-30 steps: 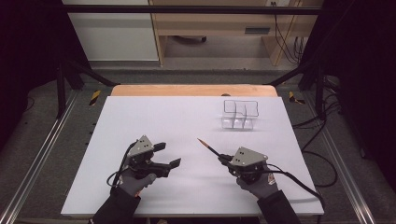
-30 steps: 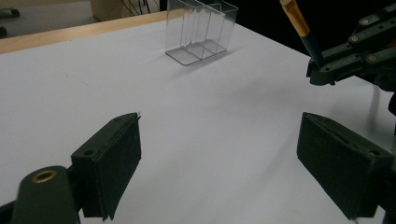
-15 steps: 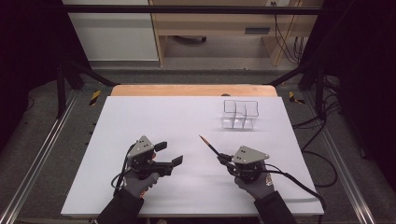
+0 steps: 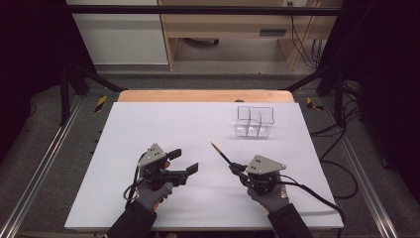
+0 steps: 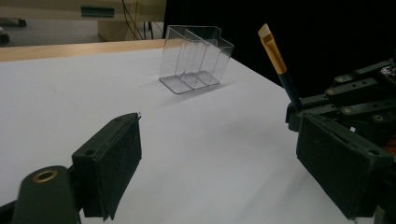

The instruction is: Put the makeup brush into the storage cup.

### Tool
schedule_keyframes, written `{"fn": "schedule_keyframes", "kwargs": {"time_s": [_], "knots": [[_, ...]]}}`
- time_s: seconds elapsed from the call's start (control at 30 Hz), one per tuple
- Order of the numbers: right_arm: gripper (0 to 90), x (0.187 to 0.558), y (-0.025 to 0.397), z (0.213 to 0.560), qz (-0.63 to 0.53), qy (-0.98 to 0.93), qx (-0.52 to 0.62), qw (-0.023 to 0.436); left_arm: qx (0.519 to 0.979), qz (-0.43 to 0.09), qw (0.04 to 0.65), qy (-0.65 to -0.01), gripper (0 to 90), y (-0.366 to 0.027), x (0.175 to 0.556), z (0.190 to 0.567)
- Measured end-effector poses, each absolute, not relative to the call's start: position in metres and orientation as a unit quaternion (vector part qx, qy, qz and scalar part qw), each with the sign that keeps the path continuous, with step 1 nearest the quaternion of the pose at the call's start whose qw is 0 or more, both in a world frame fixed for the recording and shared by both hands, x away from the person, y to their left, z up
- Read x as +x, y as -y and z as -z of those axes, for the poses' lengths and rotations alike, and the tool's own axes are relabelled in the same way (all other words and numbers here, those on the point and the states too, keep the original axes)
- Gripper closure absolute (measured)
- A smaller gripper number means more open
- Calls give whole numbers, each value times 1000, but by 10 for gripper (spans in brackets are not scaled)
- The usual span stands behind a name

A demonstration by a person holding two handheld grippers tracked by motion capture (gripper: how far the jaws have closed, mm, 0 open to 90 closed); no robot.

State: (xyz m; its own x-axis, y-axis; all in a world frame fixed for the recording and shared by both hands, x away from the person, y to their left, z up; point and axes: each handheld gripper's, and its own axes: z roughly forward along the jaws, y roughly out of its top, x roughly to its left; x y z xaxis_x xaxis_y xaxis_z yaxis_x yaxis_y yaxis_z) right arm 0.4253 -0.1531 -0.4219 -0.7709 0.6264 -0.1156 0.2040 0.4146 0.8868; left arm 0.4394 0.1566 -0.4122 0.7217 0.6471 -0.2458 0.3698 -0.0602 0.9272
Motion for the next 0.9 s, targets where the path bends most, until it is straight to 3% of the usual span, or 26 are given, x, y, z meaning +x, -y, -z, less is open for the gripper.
{"fn": "schedule_keyframes", "kwargs": {"time_s": [0.9], "knots": [[844, 424, 153, 419, -499, -794, 269, 222, 679, -87, 637, -356, 173, -117, 446, 406]]}}
